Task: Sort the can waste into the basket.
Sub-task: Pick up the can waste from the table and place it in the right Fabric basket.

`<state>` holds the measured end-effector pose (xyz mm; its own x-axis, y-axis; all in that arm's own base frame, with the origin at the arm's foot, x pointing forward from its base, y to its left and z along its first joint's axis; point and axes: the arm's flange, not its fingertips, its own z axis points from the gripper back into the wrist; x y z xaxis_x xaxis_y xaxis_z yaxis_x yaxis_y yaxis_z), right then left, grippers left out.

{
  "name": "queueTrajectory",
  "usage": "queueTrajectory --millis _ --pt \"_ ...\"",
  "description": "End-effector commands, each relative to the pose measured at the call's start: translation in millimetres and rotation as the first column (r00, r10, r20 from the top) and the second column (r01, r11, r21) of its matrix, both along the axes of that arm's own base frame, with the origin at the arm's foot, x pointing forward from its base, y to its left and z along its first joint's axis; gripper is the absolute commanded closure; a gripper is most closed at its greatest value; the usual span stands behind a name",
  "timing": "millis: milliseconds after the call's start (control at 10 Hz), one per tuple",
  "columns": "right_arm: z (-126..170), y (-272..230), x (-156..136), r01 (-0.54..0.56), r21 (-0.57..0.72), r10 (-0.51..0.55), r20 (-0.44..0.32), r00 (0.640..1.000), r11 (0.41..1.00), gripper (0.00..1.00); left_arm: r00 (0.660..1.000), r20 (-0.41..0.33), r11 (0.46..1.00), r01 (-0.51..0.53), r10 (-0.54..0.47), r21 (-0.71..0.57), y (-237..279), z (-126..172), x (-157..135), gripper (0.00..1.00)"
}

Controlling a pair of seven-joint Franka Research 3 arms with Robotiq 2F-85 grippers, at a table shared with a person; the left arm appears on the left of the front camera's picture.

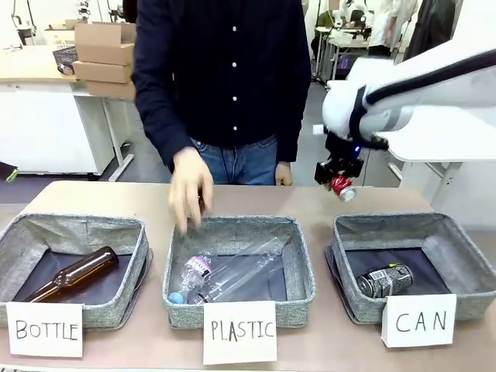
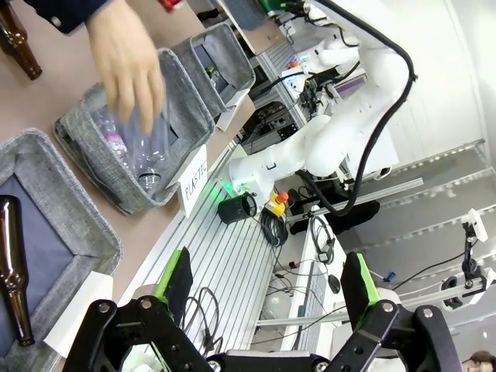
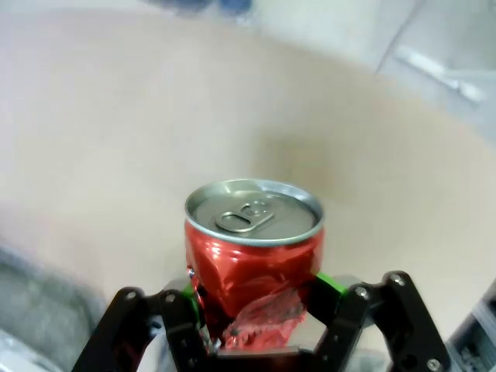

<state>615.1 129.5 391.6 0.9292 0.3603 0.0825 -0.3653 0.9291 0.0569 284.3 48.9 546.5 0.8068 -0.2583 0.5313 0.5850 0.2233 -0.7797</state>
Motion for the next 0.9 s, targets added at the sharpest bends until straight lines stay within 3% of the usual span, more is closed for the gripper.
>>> queueTrajectory --millis 0,200,400,500,800 --pt "65.5 -32.2 -88.0 -0.191 0.036 0.193 -0.084 0.978 0.981 0.62 1.0 0.016 1.0 0.009 -0.008 -0.015 -0.5 2.1 -0.8 0.0" --pt "94.6 -64.1 -163.6 -0.363 0.058 0.367 -0.097 0.925 0.93 0.62 1.0 0.016 1.0 0.009 -0.008 -0.015 -0.5 2.1 -0.8 0.0" --pt "84.9 -91.0 -205.5 -0.528 0.035 0.529 -0.092 0.844 0.848 0.62 1.0 0.016 1.0 0.009 -0.008 -0.015 -0.5 2.1 -0.8 0.0" --pt "80.7 -98.0 -212.7 -0.553 0.074 0.558 -0.059 0.828 0.83 0.62 1.0 0.016 1.0 0.009 -0.008 -0.015 -0.5 2.1 -0.8 0.0" --pt "79.3 -100.2 -214.3 -0.546 0.07 0.549 -0.049 0.834 0.835 0.62 1.0 0.016 1.0 0.009 -0.008 -0.015 -0.5 2.1 -0.8 0.0"
